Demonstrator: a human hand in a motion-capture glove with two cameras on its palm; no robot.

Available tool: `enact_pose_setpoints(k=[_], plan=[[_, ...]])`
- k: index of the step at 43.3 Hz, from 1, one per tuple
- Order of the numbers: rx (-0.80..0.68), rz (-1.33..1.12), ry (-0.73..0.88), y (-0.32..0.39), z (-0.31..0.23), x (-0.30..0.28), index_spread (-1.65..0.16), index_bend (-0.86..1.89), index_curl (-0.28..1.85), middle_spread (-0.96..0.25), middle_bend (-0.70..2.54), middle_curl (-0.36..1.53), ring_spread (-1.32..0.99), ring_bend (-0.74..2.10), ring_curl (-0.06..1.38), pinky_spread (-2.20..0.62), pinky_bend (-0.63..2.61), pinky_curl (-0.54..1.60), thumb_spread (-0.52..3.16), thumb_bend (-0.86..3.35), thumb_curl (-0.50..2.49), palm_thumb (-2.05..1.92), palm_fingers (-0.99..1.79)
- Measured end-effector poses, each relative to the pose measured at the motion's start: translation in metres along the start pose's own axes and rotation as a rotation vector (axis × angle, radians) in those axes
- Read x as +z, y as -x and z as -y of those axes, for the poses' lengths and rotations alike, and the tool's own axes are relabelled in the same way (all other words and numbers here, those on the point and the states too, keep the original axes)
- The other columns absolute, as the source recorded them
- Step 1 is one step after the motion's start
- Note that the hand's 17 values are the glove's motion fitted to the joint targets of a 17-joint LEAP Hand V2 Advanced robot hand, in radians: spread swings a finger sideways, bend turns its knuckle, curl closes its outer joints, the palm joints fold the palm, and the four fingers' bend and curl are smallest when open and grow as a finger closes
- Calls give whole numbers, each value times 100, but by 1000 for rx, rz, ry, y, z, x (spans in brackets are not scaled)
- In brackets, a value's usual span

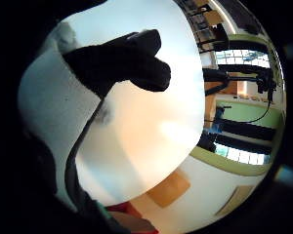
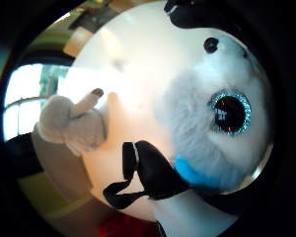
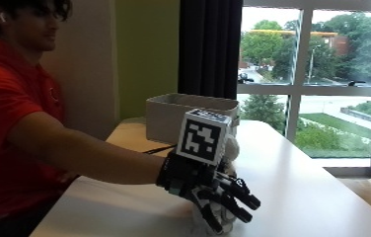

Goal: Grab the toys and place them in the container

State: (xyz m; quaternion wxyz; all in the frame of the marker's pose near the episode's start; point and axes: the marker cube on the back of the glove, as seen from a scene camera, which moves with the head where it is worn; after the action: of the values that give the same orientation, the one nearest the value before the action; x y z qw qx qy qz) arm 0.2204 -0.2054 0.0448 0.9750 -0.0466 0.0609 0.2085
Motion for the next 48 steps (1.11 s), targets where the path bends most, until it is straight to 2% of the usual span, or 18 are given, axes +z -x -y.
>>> enact_pose_setpoints(k=[4,11,14,15,20,25,36,39,48], plan=[[-2,16,32,-1,3,6,-42,16,37,-9,17,29,3,27,18,11,103,36,103,-4,25,-3,9],[-4,-14,60,0,6,14,-42,18,35,-12,17,26,-5,66,25,-1,105,34,111,2,28,8,51],[-10,-17,53,1,5,14,-42,19,36,-13,20,28,-10,75,29,-7,101,33,115,3,30,11,59],[-15,-12,47,2,5,14,-41,22,38,-15,28,30,-14,78,30,-9,95,32,117,5,31,16,70],[-36,13,-48,6,4,17,-39,19,39,-19,36,33,-25,84,32,-18,90,30,122,9,35,26,82],[-70,72,-147,15,2,19,-38,16,38,-28,54,40,-35,87,34,-32,91,31,111,18,45,48,104],[-153,158,-250,35,-13,-6,-39,30,50,-37,75,53,-44,100,42,-41,88,35,80,20,60,64,122],[-187,168,-264,47,-21,-23,-39,39,55,-37,84,58,-44,107,45,-42,86,35,73,18,63,63,131],[-285,203,-342,88,-45,-90,-39,57,67,-36,100,68,-42,119,51,-43,90,39,57,12,70,59,128]])
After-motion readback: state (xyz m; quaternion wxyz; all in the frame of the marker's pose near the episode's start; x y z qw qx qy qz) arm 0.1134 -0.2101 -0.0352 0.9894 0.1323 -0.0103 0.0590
